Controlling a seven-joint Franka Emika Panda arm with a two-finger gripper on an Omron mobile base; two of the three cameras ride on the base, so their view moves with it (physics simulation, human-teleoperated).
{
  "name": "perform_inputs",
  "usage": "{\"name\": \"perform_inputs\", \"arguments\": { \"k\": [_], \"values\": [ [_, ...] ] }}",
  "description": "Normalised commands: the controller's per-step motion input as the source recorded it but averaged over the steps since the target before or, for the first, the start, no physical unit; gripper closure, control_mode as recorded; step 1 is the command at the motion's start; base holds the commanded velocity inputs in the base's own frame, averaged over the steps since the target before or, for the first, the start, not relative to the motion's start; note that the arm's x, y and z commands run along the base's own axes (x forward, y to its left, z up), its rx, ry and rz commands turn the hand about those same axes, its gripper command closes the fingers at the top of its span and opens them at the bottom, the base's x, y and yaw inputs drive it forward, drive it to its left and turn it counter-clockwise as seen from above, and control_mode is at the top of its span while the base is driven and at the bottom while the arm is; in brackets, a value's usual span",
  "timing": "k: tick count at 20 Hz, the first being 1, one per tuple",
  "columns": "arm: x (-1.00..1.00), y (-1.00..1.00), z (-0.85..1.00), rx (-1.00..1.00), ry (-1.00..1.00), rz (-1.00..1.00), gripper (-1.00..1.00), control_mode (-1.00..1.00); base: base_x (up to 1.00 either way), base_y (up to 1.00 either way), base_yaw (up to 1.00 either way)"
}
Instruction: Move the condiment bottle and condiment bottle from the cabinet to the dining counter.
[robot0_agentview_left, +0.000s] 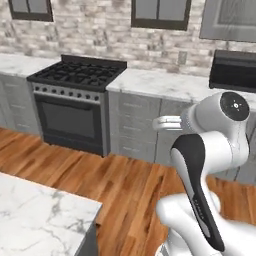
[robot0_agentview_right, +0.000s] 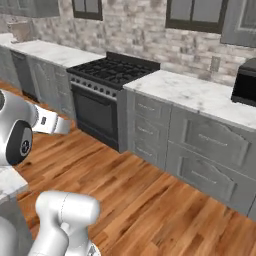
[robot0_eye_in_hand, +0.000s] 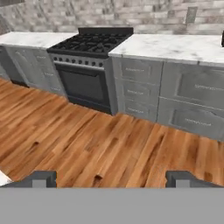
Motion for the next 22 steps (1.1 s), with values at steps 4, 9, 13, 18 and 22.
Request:
{"name": "perform_inputs", "arguments": {
  "k": [4,9,13,18,22],
  "values": [
    [0.0,0.0,0.0,0.0,0.0,0.0,-1.0,1.0,0.16,-0.56,-0.77],
    [0.0,0.0,0.0,0.0,0.0,0.0,-1.0,1.0,0.26,-0.54,-0.5],
    [0.0,0.0,0.0,0.0,0.0,0.0,-1.0,1.0,0.22,-0.38,-0.15],
    [0.0,0.0,0.0,0.0,0.0,0.0,-1.0,1.0,0.15,-0.45,0.0],
    [0.0,0.0,0.0,0.0,0.0,0.0,-1.0,1.0,0.76,-0.62,0.0]
  ]
}}
